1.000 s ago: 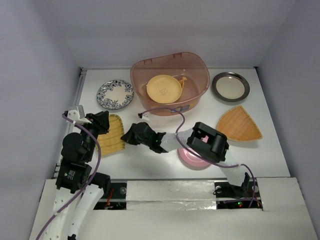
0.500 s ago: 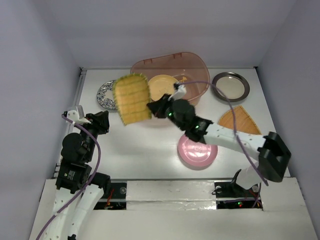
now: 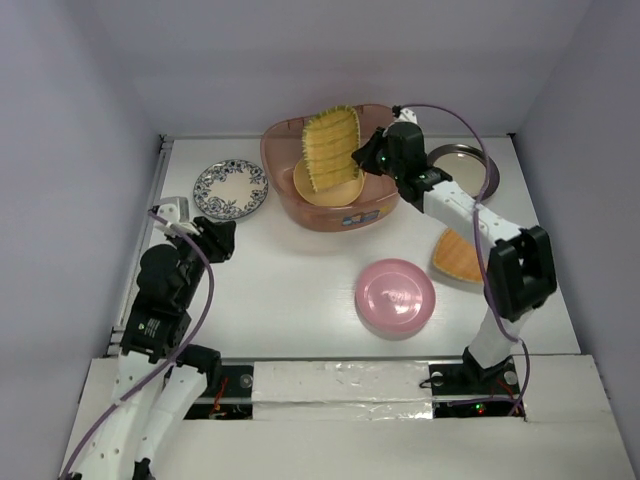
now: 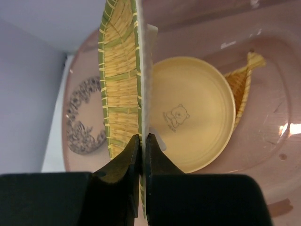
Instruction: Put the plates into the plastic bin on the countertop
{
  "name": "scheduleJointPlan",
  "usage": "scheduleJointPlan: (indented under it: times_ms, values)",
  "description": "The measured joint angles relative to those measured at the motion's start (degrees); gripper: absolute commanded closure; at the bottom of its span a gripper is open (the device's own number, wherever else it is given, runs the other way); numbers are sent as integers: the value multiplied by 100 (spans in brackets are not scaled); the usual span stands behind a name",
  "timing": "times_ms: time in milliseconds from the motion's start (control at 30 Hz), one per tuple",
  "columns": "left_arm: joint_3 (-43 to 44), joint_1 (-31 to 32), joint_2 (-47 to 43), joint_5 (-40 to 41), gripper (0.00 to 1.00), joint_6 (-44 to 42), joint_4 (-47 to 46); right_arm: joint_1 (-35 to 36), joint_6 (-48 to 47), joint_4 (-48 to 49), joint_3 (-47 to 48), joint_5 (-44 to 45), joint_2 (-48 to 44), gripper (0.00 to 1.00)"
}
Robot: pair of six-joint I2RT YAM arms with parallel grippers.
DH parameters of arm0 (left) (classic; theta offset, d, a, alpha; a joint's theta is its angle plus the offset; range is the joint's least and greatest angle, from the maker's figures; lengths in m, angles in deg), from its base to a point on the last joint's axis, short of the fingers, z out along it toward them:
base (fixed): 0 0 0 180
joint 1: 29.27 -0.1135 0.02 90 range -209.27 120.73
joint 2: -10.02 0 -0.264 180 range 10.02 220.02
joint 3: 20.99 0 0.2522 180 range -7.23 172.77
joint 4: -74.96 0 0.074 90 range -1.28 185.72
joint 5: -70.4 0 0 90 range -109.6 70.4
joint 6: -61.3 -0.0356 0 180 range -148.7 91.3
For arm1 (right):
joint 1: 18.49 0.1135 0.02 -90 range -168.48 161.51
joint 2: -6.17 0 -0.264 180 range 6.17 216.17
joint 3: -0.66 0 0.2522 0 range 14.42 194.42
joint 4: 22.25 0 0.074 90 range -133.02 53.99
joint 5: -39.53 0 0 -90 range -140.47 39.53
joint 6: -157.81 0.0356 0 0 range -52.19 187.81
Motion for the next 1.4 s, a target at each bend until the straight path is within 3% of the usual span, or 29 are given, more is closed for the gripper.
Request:
scheduleJointPlan:
  times_ms: [233,367,700,800,867,933,967,1000,1033,1200,1400]
  values:
    - [-11,2,636,-839,66,190,-31,-208,-28,-627,586,-962,894,98]
    - [-214,184,861,-1220,64,518,-273,-273,-70,-885,1012,-1139,1261,80]
    - [-726,2356,1915,-461,56,1325,-994,-302,-264,-1106,1445,-951,1436,42]
    - [-796,2850,2492,-155,51,1504,-1346,-302,-326,-1139,1344,-828,1311,36]
    - [-796,3117,2907,55,48,1580,-1532,-302,-378,-1156,1132,-756,1036,36]
    - [-793,3366,3300,240,47,1624,-1735,-302,-428,-1132,861,-710,621,51]
    - [-789,3488,3523,334,46,1641,-1823,-299,-450,-1045,640,-706,332,62]
    - [-772,3587,3748,389,45,1650,-1908,-299,-468,-979,426,-688,37,91]
    - [-743,3694,3982,435,45,1659,-1996,-299,-472,-870,162,-675,-328,100]
    - [-452,4103,5090,531,44,1668,-2378,-223,-396,-39,-1346,-667,-2223,99]
    - [-33,4400,6061,568,47,1633,-2739,-146,-323,420,-2892,-684,-3626,84]
